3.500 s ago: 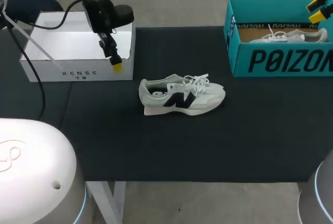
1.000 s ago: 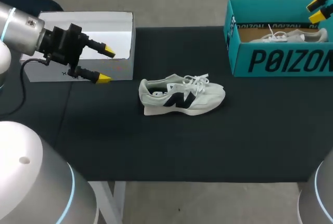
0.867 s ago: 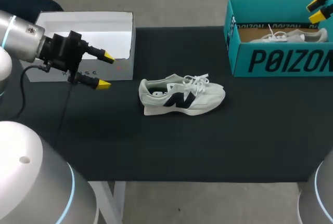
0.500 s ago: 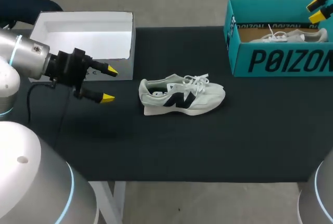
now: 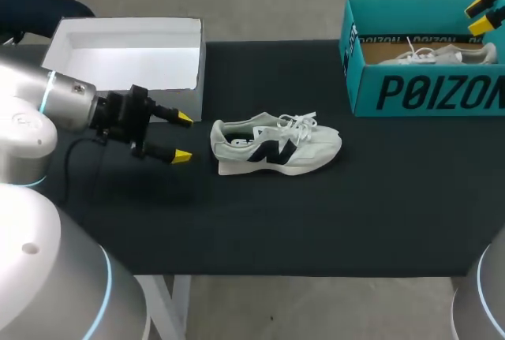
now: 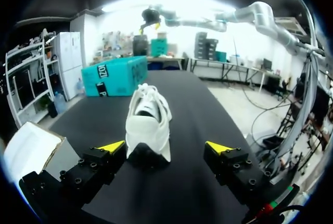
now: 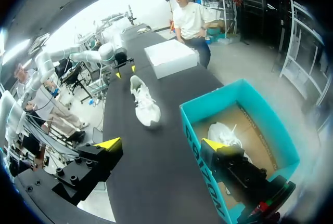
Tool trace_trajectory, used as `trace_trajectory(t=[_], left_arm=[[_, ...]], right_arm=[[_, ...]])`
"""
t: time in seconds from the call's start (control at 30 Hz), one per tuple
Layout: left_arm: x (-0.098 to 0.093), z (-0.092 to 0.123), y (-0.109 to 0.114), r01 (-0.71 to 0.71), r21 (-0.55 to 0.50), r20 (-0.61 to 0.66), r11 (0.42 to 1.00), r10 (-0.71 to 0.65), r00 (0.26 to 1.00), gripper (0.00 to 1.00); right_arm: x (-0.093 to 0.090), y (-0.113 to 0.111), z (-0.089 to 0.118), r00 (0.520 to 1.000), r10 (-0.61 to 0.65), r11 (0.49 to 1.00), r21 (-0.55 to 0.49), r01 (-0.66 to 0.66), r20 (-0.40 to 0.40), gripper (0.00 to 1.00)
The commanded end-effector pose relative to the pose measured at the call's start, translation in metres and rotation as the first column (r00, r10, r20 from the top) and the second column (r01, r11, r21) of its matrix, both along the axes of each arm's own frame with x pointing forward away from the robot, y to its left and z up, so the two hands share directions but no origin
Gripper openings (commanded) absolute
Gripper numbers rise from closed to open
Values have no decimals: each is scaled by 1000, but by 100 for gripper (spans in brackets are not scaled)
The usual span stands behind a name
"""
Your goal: Take the shoe out of the shoebox, open the shoe tongue, remove and reinsert the insole, then place the shoe into the shoebox
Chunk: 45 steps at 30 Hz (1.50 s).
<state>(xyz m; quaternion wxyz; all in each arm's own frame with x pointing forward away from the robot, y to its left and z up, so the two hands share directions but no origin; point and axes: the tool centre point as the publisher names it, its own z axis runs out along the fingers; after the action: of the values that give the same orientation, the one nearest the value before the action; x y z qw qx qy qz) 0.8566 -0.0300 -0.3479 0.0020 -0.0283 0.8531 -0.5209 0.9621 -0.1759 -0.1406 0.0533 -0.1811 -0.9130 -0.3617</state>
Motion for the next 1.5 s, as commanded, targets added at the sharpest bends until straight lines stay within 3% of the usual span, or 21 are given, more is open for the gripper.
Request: trace_trajectory(t=[0.03, 0.4, 1.5], left_arm=[[10, -19, -13, -15, -4, -17, 1000, 15, 1000, 100], [26, -45, -24, -47, -7, 6, 999, 47, 999, 100], [38, -66, -61, -67, -8, -41, 998, 66, 997, 100]], right_arm=[[0, 0, 0, 1000, 0, 1000, -1, 0, 0, 100], [0, 0, 0, 1000, 0, 1000, -1, 0, 0, 100], [0, 0, 0, 1000, 0, 1000, -1, 0, 0, 100]])
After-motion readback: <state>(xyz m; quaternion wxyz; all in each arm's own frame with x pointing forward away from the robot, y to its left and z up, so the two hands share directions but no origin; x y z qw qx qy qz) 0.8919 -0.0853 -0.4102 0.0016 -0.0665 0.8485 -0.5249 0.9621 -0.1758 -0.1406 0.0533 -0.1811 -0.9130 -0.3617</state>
